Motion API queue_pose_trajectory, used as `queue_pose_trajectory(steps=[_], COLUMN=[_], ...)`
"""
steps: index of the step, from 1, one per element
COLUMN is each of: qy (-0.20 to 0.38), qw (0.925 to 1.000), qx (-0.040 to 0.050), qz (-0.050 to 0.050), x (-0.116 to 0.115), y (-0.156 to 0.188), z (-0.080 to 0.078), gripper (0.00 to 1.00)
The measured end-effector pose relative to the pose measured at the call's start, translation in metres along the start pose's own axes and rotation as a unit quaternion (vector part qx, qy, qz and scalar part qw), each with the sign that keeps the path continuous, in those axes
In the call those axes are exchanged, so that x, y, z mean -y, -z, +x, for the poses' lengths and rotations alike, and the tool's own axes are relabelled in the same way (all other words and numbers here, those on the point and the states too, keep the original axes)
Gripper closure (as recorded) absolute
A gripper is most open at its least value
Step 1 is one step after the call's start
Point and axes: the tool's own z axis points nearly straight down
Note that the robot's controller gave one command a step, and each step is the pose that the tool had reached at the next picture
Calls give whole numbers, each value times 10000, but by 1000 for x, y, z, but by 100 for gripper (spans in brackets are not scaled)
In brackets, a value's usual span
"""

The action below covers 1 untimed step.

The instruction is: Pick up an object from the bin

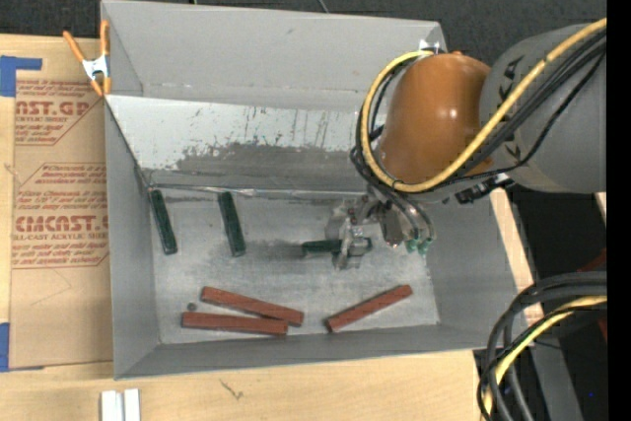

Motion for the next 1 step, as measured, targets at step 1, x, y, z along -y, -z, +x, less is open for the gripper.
queue_pose_trajectory(steps=[1], qy=[-35], qw=[10000], qx=[4], qz=[-1], x=[-7], y=[48], z=[-14], gripper=[100])
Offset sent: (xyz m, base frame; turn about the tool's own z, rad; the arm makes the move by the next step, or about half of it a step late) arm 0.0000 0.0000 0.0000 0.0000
